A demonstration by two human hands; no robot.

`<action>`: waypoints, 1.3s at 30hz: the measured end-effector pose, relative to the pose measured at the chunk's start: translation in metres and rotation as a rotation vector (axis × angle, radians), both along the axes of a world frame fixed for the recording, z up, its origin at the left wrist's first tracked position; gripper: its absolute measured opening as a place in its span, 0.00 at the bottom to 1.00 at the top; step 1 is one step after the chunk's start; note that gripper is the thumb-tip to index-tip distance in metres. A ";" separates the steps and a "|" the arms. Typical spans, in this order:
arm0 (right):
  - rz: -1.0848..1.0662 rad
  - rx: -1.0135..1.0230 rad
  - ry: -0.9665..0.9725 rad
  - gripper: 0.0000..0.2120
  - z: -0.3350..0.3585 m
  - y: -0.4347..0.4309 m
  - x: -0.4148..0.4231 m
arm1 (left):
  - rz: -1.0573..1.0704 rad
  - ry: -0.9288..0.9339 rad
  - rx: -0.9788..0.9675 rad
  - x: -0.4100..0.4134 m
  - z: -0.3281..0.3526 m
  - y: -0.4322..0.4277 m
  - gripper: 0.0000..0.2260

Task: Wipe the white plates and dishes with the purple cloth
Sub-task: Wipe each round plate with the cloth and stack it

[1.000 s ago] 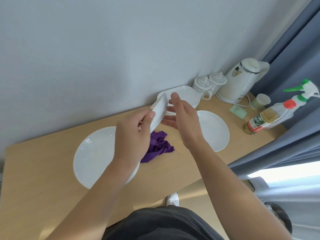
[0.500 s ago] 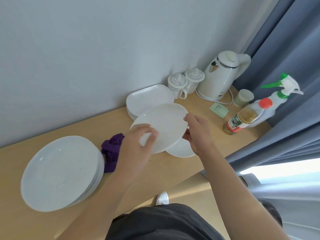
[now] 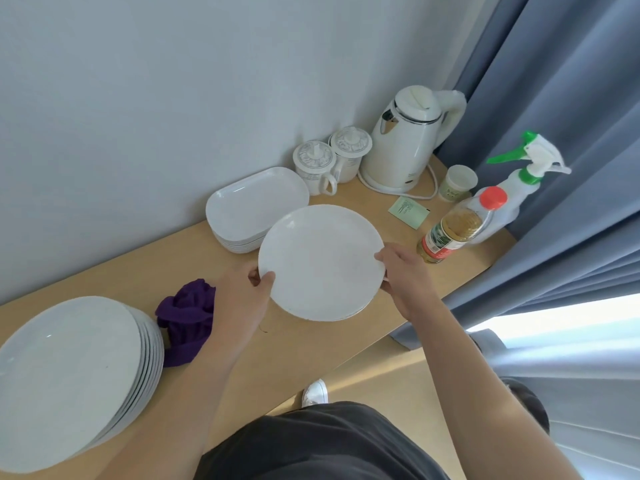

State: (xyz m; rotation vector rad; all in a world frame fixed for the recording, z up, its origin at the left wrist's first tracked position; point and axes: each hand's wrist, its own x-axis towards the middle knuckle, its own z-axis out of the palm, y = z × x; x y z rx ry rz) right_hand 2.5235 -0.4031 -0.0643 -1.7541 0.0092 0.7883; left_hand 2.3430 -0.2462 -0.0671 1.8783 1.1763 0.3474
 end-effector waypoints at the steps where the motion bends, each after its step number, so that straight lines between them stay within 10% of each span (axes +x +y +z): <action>1: 0.049 -0.072 -0.075 0.08 -0.004 -0.001 0.002 | -0.005 0.015 0.016 0.002 -0.002 0.001 0.04; 10: 0.176 -0.368 -0.410 0.09 -0.037 -0.007 0.017 | -0.130 0.178 0.072 0.026 -0.028 0.009 0.09; 39: 0.325 -0.545 -0.524 0.23 -0.057 0.001 0.007 | -0.186 0.417 0.271 0.023 -0.043 0.007 0.12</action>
